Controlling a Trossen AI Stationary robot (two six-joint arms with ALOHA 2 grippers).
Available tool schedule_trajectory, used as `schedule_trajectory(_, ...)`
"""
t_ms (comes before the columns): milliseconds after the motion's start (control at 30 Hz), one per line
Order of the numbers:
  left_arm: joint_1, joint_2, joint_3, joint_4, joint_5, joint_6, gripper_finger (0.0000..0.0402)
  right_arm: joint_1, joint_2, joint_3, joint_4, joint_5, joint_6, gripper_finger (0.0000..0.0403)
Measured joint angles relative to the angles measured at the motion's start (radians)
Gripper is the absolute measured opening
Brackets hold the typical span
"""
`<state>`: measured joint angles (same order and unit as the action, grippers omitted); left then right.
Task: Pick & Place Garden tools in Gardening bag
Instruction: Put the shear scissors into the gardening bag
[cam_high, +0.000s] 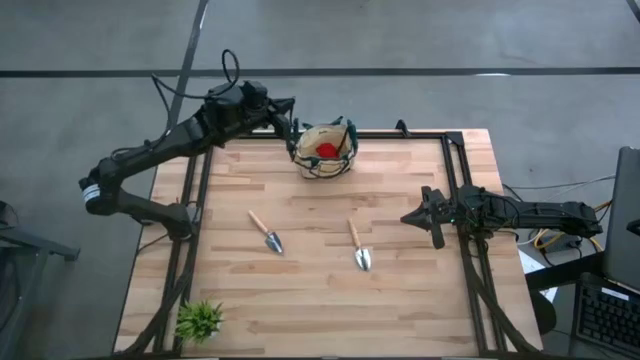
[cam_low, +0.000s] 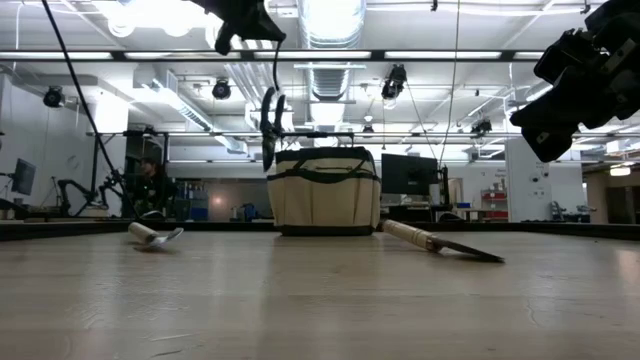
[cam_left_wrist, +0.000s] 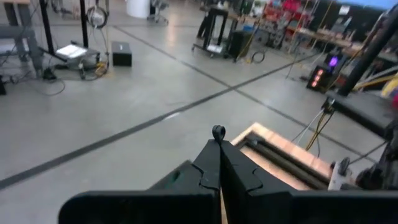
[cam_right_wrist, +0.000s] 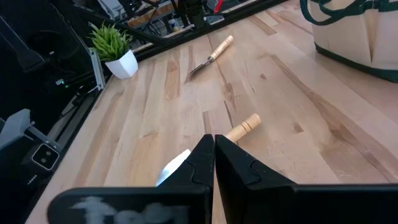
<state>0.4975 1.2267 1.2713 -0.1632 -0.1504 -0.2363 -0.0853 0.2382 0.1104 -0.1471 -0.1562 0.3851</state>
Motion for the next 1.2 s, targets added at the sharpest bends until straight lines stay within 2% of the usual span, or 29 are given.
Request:
schedule_trajectory(400,0.052,0.048,-0.003,0.062,0.074,-0.011,0.0000,0.000,0.000,0.000,0.000,0.000,0.000,0.0008)
schedule_trajectory(600,0.069,0.104,-0.017,0.188,0.099,-0.009,0.0000,0.000,0.000,0.000,0.000,0.000,0.000,0.0008)
schedule_trajectory(800,0.082,0.134,-0.017,0.219,0.116,0.008,0.0000,0.000,0.000,0.000,0.000,0.000,0.000,0.0008)
schedule_trajectory(1000,0.108,0.142,-0.017,0.288,0.172,0.052,0.0000,0.000,0.000,0.000,0.000,0.000,0.000,0.0008)
schedule_trajectory(1100,0.129,0.155,-0.017,0.358,0.233,0.026,0.0000,0.000,0.000,0.000,0.000,0.000,0.000,0.0008)
schedule_trajectory(1200,0.140,0.161,-0.017,0.331,0.246,-0.010,0.0000,0.000,0.000,0.000,0.000,0.000,0.000,0.0008)
